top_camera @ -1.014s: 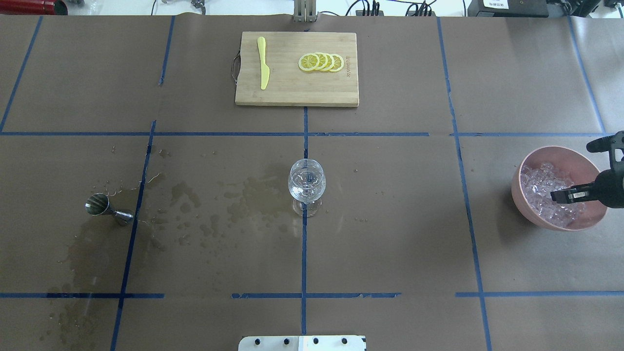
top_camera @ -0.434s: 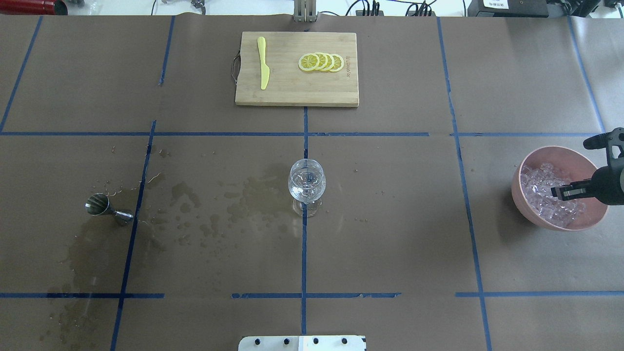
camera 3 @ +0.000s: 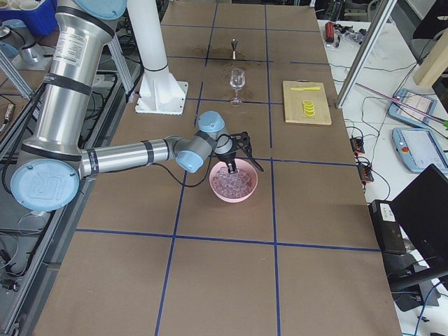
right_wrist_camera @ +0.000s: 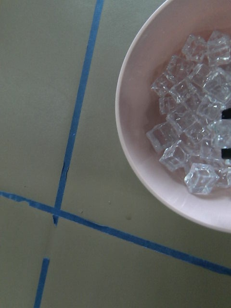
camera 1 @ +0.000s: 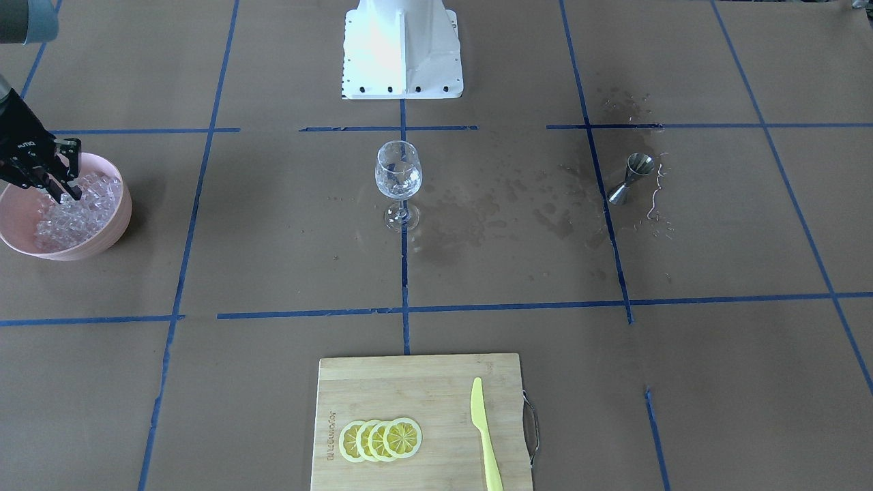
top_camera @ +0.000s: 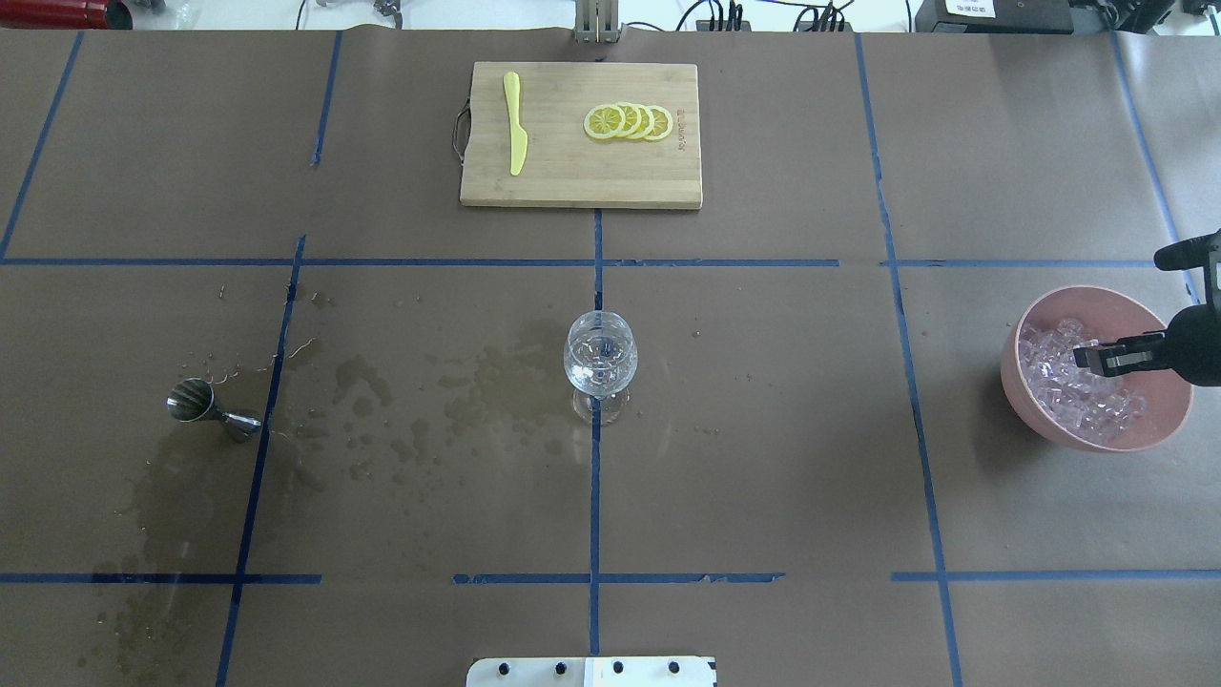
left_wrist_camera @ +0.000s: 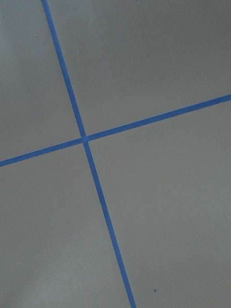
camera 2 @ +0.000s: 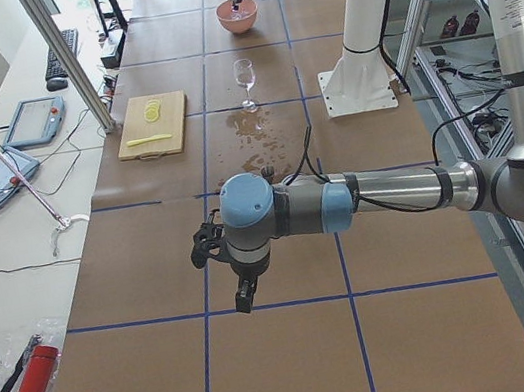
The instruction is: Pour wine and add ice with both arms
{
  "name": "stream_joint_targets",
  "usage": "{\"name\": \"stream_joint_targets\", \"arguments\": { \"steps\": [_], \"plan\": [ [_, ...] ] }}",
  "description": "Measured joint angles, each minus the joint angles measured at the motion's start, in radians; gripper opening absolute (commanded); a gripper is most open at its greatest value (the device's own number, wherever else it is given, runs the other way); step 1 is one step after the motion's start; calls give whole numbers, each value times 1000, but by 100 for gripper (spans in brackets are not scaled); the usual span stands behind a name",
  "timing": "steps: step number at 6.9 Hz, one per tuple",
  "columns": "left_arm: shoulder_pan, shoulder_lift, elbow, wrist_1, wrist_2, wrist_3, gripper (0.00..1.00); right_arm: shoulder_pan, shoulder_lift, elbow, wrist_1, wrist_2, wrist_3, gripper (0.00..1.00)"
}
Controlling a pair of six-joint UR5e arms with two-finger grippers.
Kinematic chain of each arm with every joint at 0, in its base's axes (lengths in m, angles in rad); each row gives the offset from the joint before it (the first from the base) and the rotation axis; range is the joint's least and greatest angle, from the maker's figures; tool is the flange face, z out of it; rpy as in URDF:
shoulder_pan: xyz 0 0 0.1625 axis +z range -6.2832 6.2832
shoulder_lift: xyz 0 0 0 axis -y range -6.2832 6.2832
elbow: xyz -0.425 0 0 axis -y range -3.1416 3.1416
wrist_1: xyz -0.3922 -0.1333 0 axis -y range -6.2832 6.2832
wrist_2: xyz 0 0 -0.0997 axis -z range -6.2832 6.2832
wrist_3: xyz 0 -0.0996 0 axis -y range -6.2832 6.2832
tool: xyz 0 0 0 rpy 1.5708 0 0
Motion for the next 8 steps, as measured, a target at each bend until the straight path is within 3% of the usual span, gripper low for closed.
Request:
{"name": "stream_joint_targets", "arguments": {
  "steps": [2,4,6,8],
  "plan": [
    [2,0,3,3,2,-1,100,22,64,55,-81,45,0,0],
    [1,0,1,1,2,0,100,15,276,154,-421,51,11,0],
    [1,0,-1,1,2,0,100,-36,560,189,-759,32,79,0],
    [1,-3,-3,1,2,0,100,-183,804,178,-968,-92,265,0]
  ]
}}
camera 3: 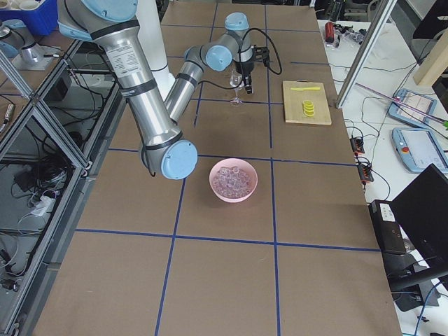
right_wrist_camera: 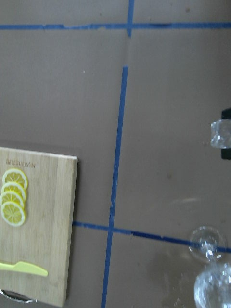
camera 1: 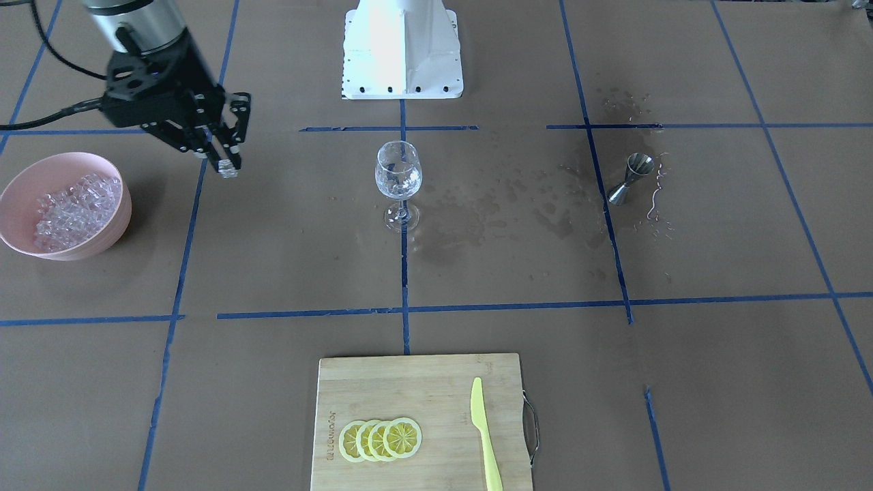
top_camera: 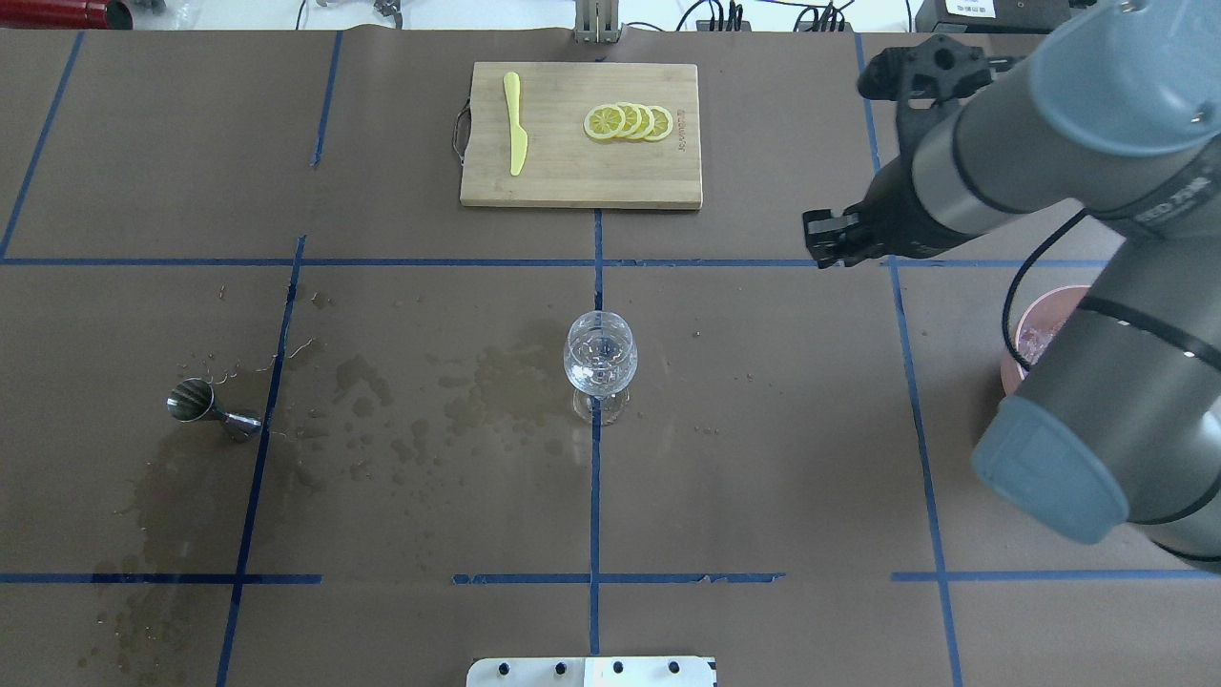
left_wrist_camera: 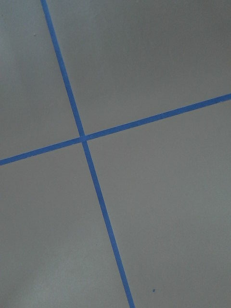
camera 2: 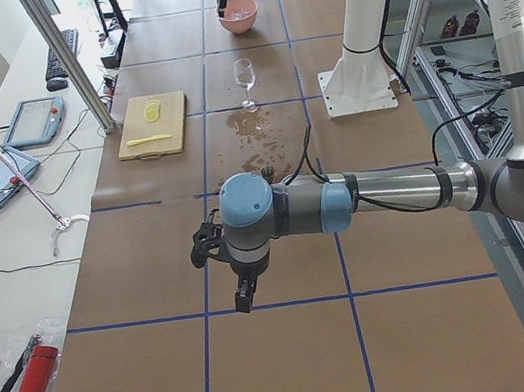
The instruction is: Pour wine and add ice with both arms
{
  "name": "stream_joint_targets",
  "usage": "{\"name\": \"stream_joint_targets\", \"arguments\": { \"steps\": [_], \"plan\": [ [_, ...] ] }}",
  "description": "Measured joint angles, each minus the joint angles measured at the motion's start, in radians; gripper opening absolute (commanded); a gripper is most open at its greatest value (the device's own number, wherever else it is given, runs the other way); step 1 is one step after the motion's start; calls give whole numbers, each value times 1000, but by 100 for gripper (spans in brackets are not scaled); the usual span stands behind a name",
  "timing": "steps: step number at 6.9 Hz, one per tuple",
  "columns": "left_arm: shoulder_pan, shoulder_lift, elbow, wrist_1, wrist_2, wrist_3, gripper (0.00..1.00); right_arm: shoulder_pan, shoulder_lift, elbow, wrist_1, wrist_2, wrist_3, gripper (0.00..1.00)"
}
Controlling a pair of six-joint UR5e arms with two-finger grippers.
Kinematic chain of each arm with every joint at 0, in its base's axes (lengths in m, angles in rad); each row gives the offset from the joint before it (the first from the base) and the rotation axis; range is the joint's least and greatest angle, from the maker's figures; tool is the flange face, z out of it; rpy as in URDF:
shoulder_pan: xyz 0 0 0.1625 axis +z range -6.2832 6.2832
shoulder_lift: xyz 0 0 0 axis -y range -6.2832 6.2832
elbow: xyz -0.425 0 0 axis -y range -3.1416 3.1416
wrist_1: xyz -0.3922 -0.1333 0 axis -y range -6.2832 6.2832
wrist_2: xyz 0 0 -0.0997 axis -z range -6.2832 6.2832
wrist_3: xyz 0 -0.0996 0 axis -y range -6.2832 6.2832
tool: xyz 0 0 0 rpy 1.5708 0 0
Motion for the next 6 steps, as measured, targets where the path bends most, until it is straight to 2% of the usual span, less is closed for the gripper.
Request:
{"name": "stream_joint_targets", "arguments": {
  "steps": [2,5,6],
  "plan": [
    [0,-3,-1,0,0,-1,100,-137,170,-69,-87,-110,133,0],
    [0,-5,-2,0,0,-1,100,-264,332,-225,-103,-229,259,0],
    [0,-5,-2,0,0,0,100,-277,363,-264,-102,-240,277,32]
  ]
}}
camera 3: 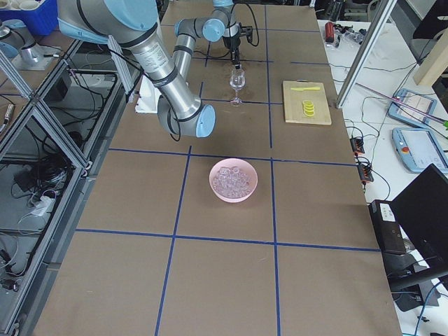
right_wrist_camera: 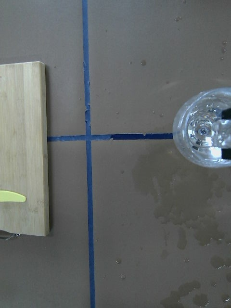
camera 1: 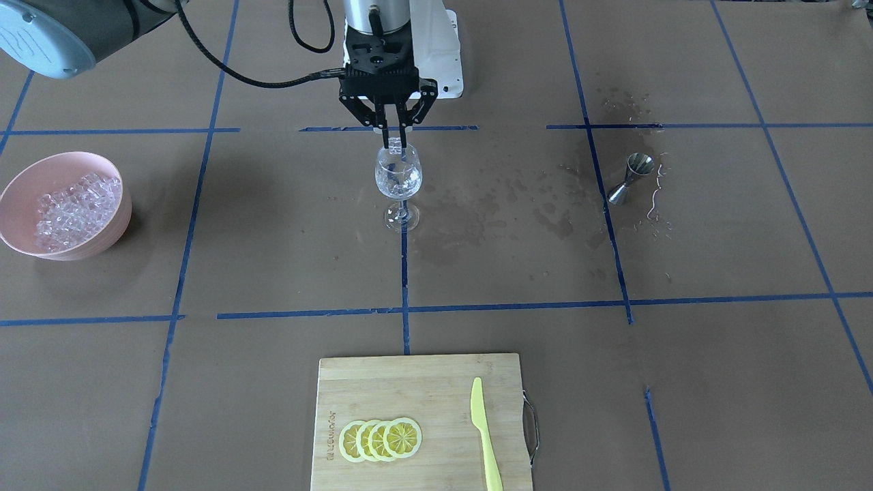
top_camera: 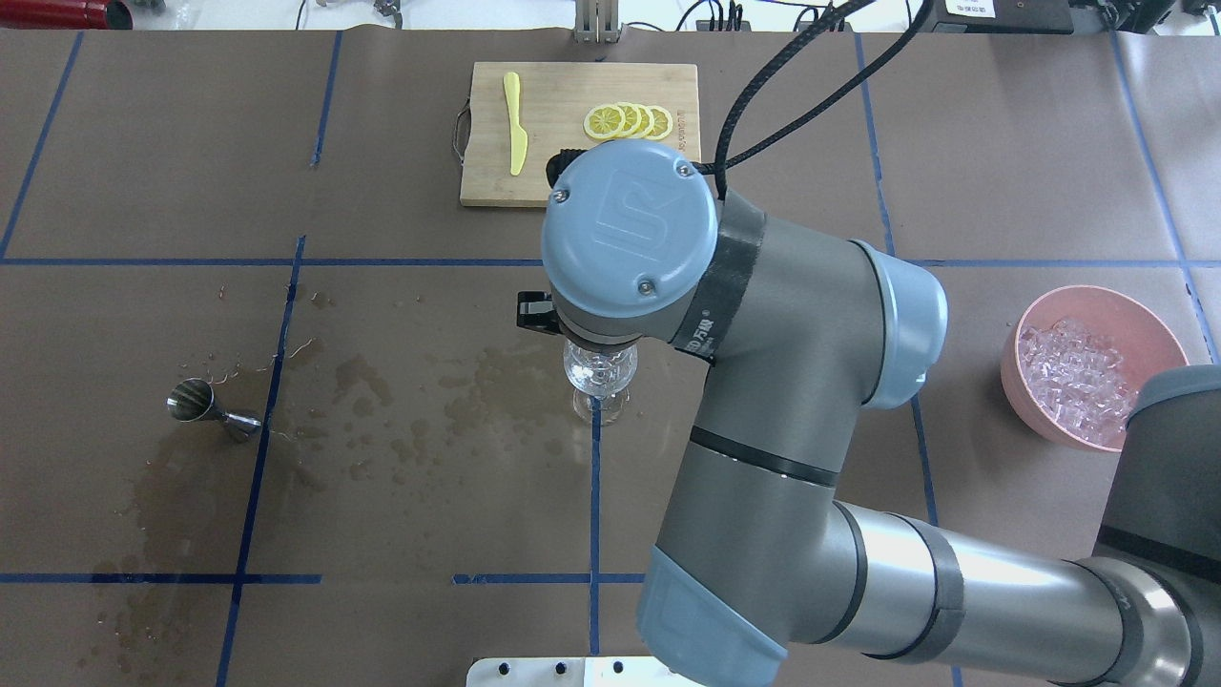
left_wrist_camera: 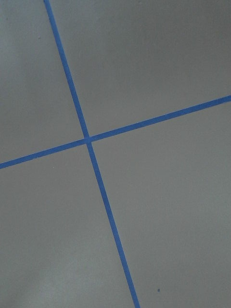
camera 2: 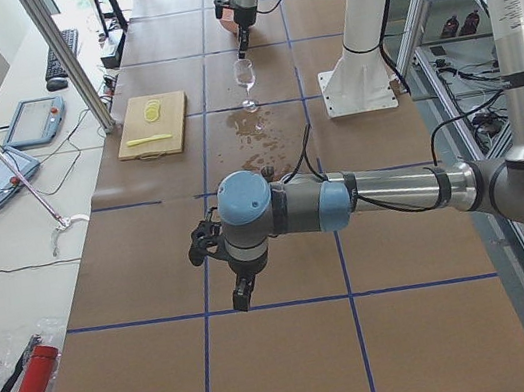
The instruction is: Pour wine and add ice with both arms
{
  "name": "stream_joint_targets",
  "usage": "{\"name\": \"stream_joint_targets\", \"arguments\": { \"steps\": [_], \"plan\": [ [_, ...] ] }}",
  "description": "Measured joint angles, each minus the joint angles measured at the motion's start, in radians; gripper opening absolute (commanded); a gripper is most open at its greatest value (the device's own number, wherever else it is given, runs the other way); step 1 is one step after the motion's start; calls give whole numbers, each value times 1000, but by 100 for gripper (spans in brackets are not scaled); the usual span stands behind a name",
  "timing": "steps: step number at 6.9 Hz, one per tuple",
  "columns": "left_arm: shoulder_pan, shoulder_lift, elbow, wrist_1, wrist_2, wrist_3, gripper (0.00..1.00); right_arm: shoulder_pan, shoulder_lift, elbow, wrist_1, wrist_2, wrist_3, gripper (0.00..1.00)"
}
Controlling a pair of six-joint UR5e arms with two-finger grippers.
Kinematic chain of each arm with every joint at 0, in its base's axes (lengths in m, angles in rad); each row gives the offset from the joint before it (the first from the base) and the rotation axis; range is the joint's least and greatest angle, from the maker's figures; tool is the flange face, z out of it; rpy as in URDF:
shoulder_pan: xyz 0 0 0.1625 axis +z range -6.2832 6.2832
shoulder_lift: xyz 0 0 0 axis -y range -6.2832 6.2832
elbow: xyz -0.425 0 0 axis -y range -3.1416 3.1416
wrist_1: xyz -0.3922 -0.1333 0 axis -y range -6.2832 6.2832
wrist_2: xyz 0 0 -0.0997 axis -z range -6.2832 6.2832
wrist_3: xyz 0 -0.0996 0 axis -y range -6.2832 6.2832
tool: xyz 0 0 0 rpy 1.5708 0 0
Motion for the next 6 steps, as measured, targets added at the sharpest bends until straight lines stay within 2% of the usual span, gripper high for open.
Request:
{"name": "stream_joint_targets", "arguments": {
  "steps": [1,3,5,6],
  "plan": [
    [0,0,0,0,0,0,100,-5,12,-19,1,-4,6,43],
    [1,-1,1,0,0,0,100,-6,6,-26,-1,-8,7,43],
    [1,-3,2,-1,-1,0,100,-7,-8,-26,-3,-12,4,100],
    [2,-3,2,-1,-1,0,100,-5,-11,-27,-3,-12,2,100]
  ]
}}
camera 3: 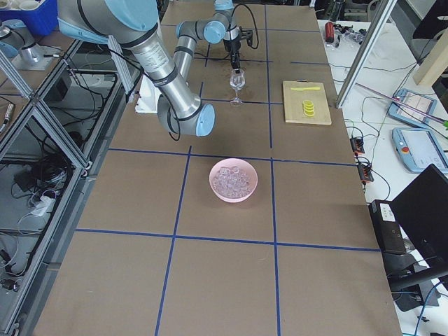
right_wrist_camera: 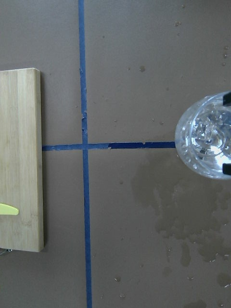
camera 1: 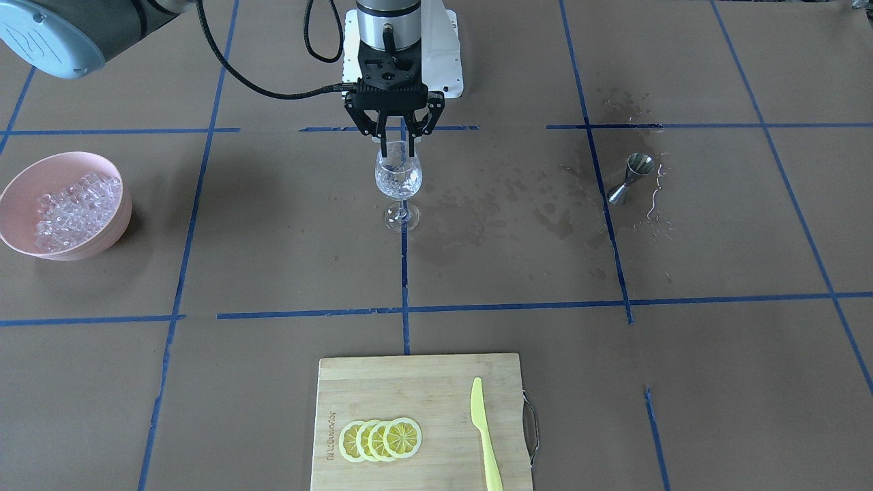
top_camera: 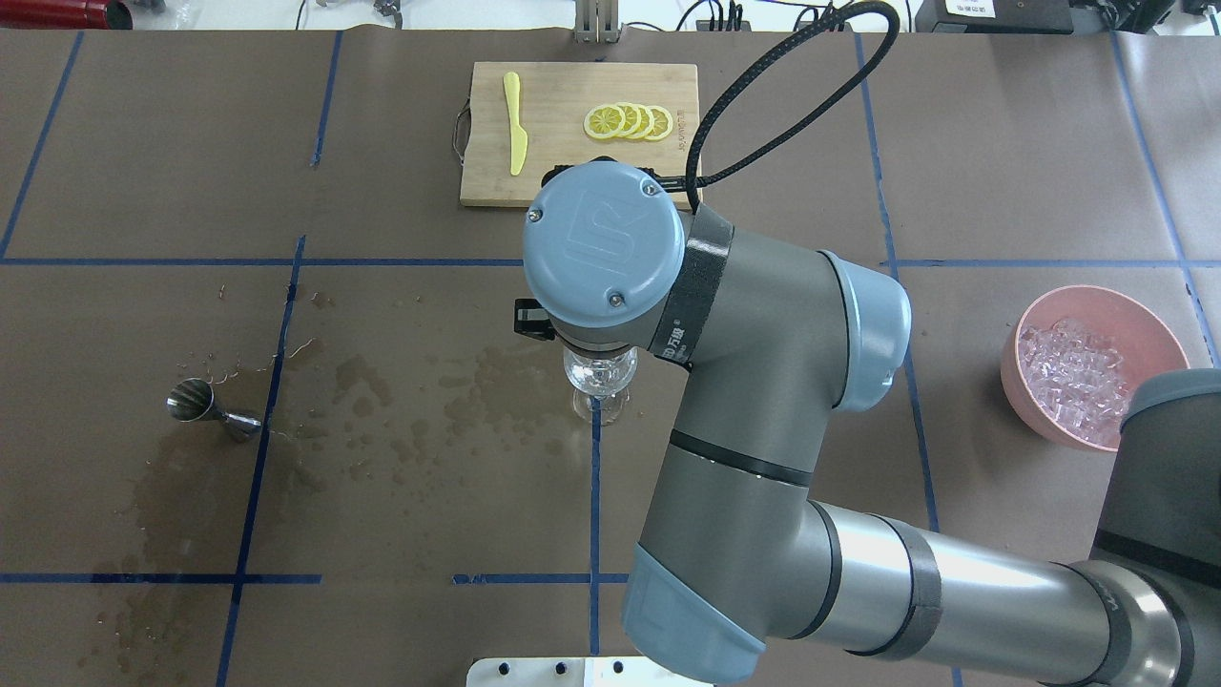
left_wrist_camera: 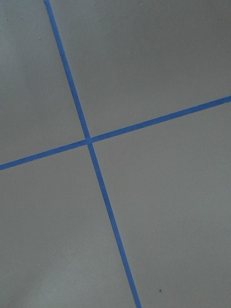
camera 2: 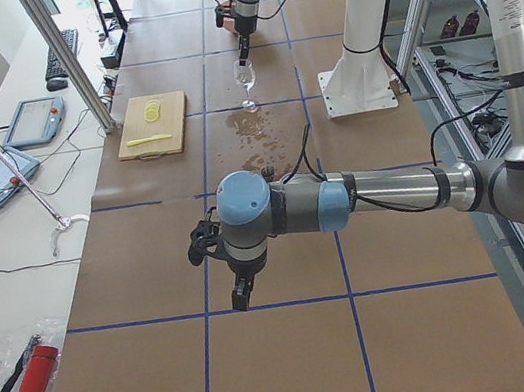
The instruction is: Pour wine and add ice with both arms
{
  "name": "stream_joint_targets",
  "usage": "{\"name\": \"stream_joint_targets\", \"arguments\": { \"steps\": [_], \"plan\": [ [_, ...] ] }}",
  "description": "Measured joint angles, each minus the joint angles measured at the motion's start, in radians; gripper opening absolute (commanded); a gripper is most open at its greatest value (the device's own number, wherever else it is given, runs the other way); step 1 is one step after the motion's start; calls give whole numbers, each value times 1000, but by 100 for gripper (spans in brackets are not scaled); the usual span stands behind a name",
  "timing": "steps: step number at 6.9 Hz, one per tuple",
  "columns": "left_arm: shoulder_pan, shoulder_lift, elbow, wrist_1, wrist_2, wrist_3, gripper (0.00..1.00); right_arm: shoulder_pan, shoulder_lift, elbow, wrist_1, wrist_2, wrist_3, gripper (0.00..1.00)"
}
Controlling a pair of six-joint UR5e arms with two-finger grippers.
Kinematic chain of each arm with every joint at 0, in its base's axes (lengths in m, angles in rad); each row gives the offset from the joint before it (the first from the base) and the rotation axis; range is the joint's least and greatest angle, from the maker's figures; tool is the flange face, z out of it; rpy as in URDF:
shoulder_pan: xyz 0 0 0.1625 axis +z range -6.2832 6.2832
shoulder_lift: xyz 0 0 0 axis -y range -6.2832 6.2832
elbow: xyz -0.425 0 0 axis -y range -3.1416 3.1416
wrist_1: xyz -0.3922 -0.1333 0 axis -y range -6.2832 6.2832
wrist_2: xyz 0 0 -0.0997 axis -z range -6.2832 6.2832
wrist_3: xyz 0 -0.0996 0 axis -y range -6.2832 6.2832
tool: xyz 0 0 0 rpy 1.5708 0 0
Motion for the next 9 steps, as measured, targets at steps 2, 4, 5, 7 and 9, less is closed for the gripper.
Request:
{"name": "stream_joint_targets", "arguments": {
  "steps": [2,4,5,7,9],
  "plan": [
    [0,0,3,1,2,0,100,54,-9,3,-1,34,-53,100],
    [0,3,11,1,2,0,100,180,-57,24,0,143,-182,100],
    [-1,7,11,1,3,0,100,261,-122,60,3,217,-293,100],
    [-1,16,22,5,5,0,100,447,-293,104,27,357,-603,100],
    [-1,34,30,5,4,2,100,628,-518,105,133,470,-896,100]
  ]
}}
